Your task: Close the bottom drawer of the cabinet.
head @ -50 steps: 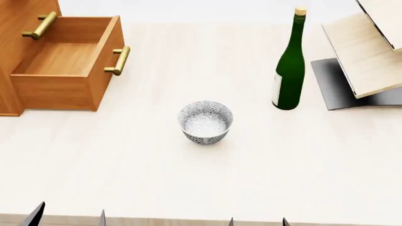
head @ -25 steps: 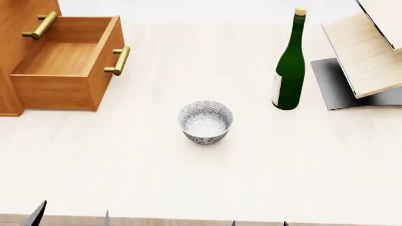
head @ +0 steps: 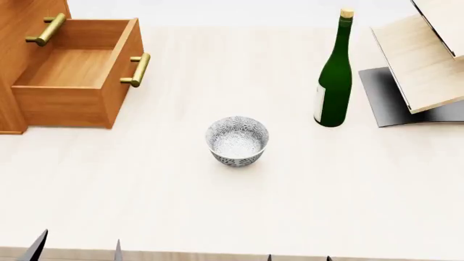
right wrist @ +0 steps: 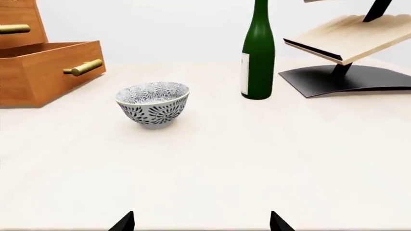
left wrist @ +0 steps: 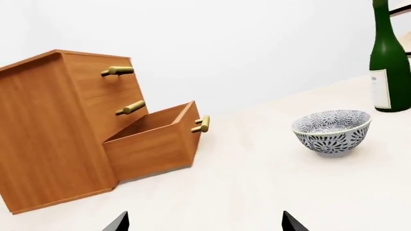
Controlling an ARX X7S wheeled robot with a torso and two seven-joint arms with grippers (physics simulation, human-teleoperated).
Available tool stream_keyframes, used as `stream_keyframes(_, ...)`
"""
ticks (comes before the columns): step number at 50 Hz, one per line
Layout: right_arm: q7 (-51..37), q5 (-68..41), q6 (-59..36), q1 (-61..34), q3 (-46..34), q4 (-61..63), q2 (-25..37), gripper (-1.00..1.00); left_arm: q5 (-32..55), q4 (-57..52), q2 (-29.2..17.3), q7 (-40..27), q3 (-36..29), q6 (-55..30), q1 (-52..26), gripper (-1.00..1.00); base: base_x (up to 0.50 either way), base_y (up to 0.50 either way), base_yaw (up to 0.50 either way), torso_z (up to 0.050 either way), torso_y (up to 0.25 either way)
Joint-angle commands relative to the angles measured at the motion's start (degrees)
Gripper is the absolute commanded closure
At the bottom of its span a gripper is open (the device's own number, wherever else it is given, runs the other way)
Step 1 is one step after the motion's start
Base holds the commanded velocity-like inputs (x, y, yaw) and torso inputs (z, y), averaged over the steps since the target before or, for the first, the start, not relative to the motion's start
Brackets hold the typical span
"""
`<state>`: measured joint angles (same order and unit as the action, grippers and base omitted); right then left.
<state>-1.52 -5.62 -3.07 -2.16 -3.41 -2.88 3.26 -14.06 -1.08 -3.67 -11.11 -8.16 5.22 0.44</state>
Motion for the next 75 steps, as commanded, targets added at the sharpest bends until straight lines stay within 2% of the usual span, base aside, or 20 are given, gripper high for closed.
stream_keyframes(1, 0.31, 0.94, 0.04, 0.09, 0.49, -0.02, -0.51, -1.00, 1.83, -0.68, 0.63, 1.06, 1.45, -0.01, 0.14, -1.00, 0.00, 0.00, 0.00, 0.000, 0.000)
stream_keyframes(8, -0.84, 0.27, -0.16, 0.18, 0.01, 1.12, 0.20, -1.00, 1.60, -1.86, 0.11, -0.14, 1.08, -2.02, 0.01, -1.00, 0.00, 0.00, 0.00, 0.000, 0.000)
stream_keyframes(13, -2.42, -0.63, -4.95, 0.43, 0.54, 8.25, 1.13, -1.00, -0.96, -7.70, -0.15, -0.37, 0.25, -7.28, 0.60, -1.00, 0.00, 0.00, 0.00, 0.000, 0.000)
stream_keyframes(18, -3.33, -0.95, -8.64, 0.44, 0.31, 14.53, 2.02, -1.00, -0.71, -17.25, -0.19, 2.23, -0.55, -13.32, 2.10, -1.00, 0.00, 0.00, 0.00, 0.000, 0.000)
stream_keyframes(28, -5.29, -1.80, -19.84, -3.86, -0.14, 26.03, 3.96, -1.00, -2.29, -24.38, -1.56, 3.27, -1.07, -19.22, 2.27, -1.00, 0.00, 0.00, 0.00, 0.000, 0.000)
stream_keyframes(34, -5.68, -2.70, -22.12, -4.88, 0.27, 28.68, 4.69, -1.00, -1.27, -27.50, -1.61, 3.66, -0.57, -21.65, 2.17, -1.00, 0.00, 0.00, 0.00, 0.000, 0.000)
stream_keyframes(46, -6.42, -4.03, -25.47, -7.73, 1.83, 30.18, 6.23, -1.00, -1.37, -33.39, -1.90, 4.08, -0.69, -26.93, 1.45, -1.00, 0.00, 0.00, 0.00, 0.000, 0.000)
stream_keyframes(70, -8.06, -2.83, -22.99, -7.00, 0.72, 29.04, 7.35, -1.00, 0.04, -33.56, -3.49, 1.96, -1.52, -27.10, 1.64, -1.00, 0.00, 0.00, 0.00, 0.000, 0.000)
stream_keyframes(75, -8.28, -2.16, -22.87, -7.03, -0.04, 27.96, 7.83, -1.00, 0.14, -33.71, -3.76, 1.64, -1.82, -27.23, 1.66, -1.00, 0.00, 0.41, 0.00, 0.000, 0.000)
